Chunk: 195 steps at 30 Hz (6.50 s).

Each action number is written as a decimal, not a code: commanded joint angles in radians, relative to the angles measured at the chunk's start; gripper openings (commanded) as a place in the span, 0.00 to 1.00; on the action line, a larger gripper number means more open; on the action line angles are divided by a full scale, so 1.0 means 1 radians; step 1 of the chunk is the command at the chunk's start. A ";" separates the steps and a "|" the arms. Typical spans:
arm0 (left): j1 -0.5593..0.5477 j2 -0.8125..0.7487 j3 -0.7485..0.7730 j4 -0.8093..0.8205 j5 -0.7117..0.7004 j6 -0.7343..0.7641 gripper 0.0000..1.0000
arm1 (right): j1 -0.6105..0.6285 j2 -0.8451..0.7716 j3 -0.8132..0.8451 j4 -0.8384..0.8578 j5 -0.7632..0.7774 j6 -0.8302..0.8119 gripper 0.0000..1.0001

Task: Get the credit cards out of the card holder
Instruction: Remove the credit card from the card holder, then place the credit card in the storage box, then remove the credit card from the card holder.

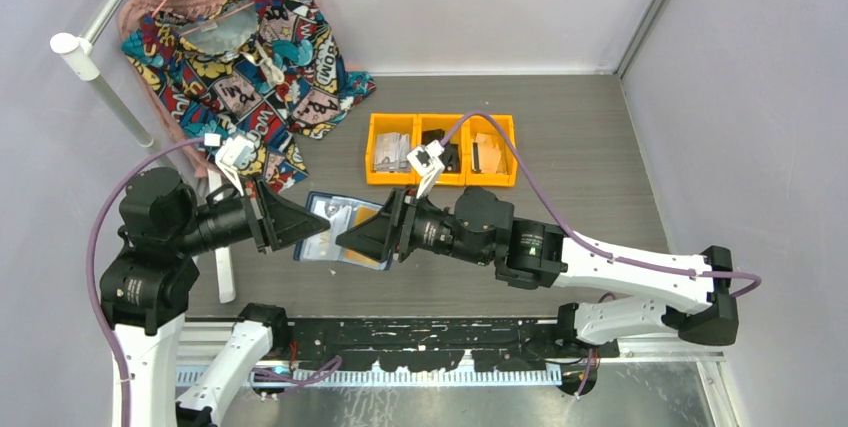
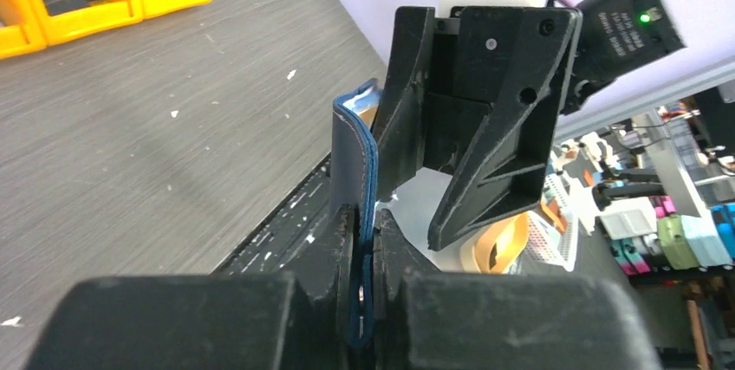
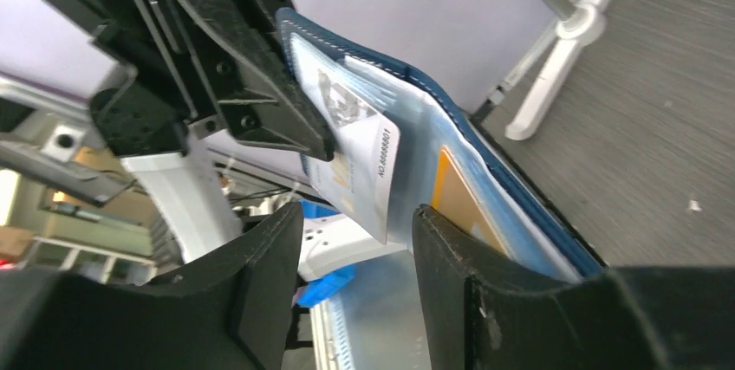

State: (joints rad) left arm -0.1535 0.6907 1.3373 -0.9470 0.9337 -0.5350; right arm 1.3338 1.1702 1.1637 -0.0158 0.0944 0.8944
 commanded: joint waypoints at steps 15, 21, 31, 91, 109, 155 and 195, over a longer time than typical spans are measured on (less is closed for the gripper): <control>0.001 -0.002 -0.032 0.258 0.241 -0.258 0.12 | -0.107 -0.013 -0.119 0.433 -0.287 0.232 0.31; 0.002 -0.012 -0.049 0.258 0.261 -0.271 0.28 | -0.107 -0.017 -0.139 0.480 -0.294 0.245 0.06; 0.002 -0.029 -0.072 0.285 0.305 -0.320 0.19 | -0.107 -0.029 -0.177 0.523 -0.291 0.256 0.03; 0.001 0.044 0.104 0.037 0.057 0.010 0.00 | -0.130 -0.268 -0.329 0.394 -0.205 0.178 0.01; 0.001 -0.003 0.181 -0.147 -0.066 0.339 0.00 | -0.669 -0.038 -0.066 -0.117 -0.404 -0.008 0.01; 0.002 -0.064 0.114 0.162 -0.208 0.185 0.00 | -0.640 0.238 -0.017 0.430 -0.504 0.085 0.99; 0.001 -0.033 0.256 -0.083 -0.294 0.305 1.00 | -0.236 0.053 0.209 -0.412 -0.510 -0.354 0.01</control>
State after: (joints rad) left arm -0.1555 0.6346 1.5444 -1.0065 0.5858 -0.3092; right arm 1.0672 1.1538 1.2449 -0.0334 -0.3489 0.7444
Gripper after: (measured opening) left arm 0.994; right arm 0.127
